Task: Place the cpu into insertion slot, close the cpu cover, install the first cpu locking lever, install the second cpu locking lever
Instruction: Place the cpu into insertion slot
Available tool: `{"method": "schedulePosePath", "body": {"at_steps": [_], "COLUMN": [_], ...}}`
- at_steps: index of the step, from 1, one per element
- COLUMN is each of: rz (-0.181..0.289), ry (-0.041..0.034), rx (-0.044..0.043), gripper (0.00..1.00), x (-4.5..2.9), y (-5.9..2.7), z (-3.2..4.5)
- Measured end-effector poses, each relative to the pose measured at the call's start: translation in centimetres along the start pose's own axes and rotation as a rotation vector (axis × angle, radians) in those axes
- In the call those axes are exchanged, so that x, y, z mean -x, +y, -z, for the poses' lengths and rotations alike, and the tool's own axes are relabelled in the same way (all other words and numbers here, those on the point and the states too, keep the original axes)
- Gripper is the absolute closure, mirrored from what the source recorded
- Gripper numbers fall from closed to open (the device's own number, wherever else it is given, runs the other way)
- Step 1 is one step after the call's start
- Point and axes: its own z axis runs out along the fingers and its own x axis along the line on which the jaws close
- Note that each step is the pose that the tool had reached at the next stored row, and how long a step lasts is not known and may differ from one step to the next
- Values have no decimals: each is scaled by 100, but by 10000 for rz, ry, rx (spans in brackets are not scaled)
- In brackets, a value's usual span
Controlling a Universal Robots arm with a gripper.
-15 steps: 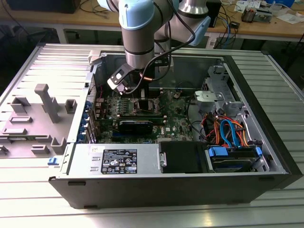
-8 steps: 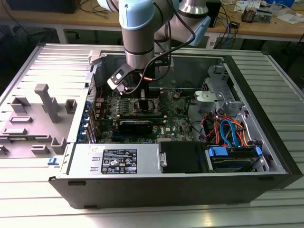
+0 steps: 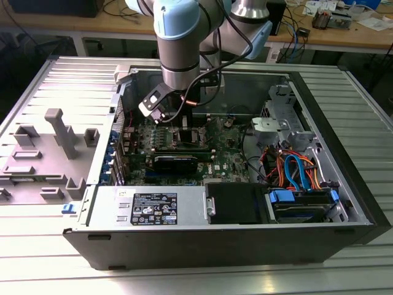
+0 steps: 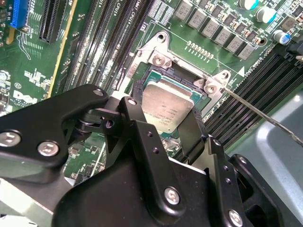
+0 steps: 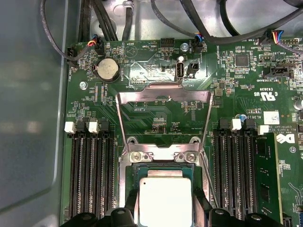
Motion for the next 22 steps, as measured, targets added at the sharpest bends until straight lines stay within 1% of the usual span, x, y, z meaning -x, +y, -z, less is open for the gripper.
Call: {"method": "schedulePosePath", "body": {"at_steps": [1,2,3,4,8,22], "rz": [1,-1,-7,-10,-10,-11], "ry": [3,39,92,116,121,125], "rx": [0,-2,-1,0,-1,-2], "gripper": [46,46,46,46,46,46], "x": [1,2,1,1,15,16], "y": [0,0,0,0,0,0], "z": [0,1,0,0,0,-12]}}
